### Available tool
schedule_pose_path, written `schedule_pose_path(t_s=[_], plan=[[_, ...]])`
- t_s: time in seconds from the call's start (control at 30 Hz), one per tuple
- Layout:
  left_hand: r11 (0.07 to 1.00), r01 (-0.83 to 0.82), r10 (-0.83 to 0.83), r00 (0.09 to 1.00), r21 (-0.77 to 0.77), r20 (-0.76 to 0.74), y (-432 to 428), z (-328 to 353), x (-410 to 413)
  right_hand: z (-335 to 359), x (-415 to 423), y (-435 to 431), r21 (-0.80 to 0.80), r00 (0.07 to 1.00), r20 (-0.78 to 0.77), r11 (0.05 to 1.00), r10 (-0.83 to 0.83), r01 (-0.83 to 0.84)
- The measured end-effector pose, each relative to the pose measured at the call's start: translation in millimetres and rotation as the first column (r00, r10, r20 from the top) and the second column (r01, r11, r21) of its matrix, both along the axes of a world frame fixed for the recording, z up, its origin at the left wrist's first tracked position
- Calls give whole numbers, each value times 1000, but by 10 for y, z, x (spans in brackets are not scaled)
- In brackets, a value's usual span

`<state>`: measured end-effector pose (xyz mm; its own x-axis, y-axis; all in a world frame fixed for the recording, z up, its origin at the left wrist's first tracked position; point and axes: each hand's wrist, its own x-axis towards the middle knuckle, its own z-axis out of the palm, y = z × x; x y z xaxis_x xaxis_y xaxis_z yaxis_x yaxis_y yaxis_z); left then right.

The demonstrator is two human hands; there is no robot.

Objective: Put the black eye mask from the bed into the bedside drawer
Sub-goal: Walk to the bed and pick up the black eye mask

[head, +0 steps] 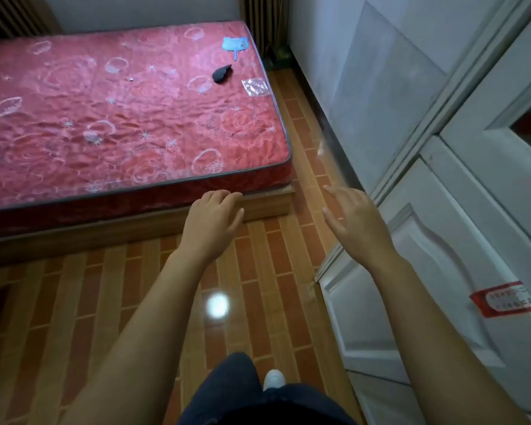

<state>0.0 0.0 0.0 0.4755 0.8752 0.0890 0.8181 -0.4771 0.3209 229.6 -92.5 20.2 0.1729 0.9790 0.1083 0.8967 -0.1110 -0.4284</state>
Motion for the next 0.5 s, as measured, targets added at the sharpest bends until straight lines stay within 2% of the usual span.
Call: schedule_pose_path(t_s=[0.23,0.5], plan=[[1000,24,-24,1000,3,20,578,-6,198,14,279,453,-21,999,34,1000,-6,6],[995,94,-93,995,-41,35,1913,-76,594,13,606,1511,-26,994,34,994,-107,108]])
